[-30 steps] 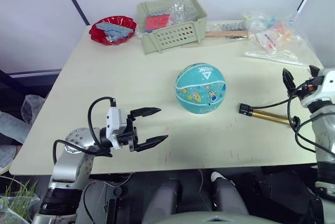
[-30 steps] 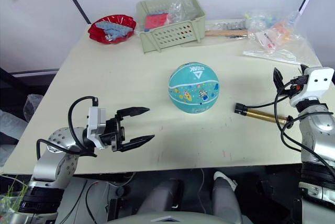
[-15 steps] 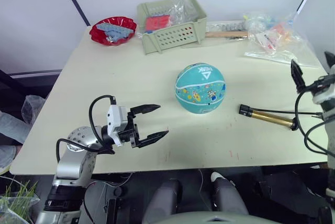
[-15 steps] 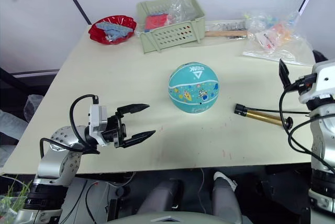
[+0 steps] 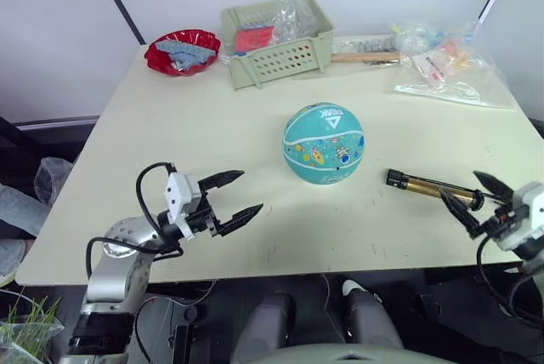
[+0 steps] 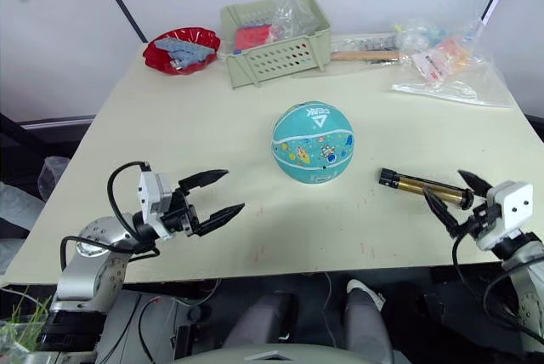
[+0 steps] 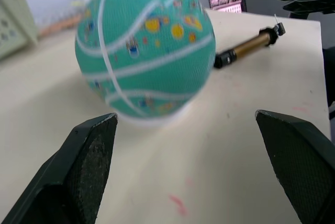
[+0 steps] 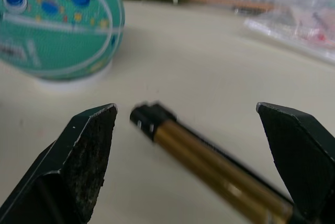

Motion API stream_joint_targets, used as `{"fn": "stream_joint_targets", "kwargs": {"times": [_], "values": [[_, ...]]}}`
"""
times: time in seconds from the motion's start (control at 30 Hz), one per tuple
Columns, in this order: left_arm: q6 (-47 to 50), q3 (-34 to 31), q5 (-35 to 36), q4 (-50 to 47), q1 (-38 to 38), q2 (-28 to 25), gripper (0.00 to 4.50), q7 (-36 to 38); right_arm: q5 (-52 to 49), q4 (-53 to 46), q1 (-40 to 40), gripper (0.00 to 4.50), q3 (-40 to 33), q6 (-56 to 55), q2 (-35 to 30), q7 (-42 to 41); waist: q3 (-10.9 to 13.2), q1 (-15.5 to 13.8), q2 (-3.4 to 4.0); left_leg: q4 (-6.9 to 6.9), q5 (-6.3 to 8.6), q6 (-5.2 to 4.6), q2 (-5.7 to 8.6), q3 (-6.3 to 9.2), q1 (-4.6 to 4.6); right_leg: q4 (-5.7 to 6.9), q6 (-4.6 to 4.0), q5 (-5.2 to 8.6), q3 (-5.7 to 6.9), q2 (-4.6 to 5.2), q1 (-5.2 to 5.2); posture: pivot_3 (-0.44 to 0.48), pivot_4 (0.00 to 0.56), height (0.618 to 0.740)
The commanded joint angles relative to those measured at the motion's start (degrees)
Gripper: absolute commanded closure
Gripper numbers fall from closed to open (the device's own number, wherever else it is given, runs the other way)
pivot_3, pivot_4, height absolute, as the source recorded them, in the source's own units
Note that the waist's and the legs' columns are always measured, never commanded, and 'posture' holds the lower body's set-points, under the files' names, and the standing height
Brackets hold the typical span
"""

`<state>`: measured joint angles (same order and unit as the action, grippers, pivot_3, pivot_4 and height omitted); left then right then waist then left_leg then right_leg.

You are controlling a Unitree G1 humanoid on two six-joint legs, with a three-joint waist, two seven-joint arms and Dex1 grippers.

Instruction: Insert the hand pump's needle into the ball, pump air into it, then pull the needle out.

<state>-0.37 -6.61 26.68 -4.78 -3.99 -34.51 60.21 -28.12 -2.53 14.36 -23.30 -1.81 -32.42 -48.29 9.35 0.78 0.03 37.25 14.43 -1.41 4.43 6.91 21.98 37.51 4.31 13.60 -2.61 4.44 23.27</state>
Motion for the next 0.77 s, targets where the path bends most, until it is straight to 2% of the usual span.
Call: {"fn": "stream_joint_targets", "kwargs": {"times": [0.03,0.27,0.43,0.77], "values": [[-1.6,-1.7,-1.7,0.5,-2.4,-1.0,0.0,-0.4,-0.1,5.3,0.5,0.03,-3.0,-5.0,-1.5,-4.5,0.0,0.0,-0.02,0.0,0.0,0.0,-0.01,-0.01,-0.03,-0.02,0.0,0.0,0.0,-0.01,-0.03,0.0,0.15,0.74],[-1.2,-3.8,-1.7,1.1,-6.0,-1.1,0.0,-1.8,0.8,15.0,0.6,0.03,-4.2,-10.2,-4.2,-10.2,0.0,-0.1,-0.06,0.09,0.0,0.02,-0.41,-0.18,-0.19,-0.03,-0.15,0.17,-0.05,-0.25,-0.19,0.0,0.15,0.74],[-1.2,-4.3,-4.4,2.0,-8.7,-1.6,0.0,-3.8,0.2,19.9,0.2,0.03,-4.7,-11.3,-5.7,-13.1,0.0,0.0,-0.06,0.06,0.01,0.05,-0.67,-0.25,-0.2,-0.1,-0.33,0.08,-0.07,-0.34,-0.17,0.0,0.15,0.74],[-1.8,-3.3,-9.2,4.9,-9.0,-1.9,0.0,-6.5,0.4,22.6,-0.5,0.03,-4.4,-12.2,-6.7,-15.2,0.0,-0.1,-0.08,0.06,0.01,0.05,-0.68,-0.29,-0.19,-0.14,-0.36,0.09,-0.09,-0.33,-0.17,0.0,0.15,0.74]]}}
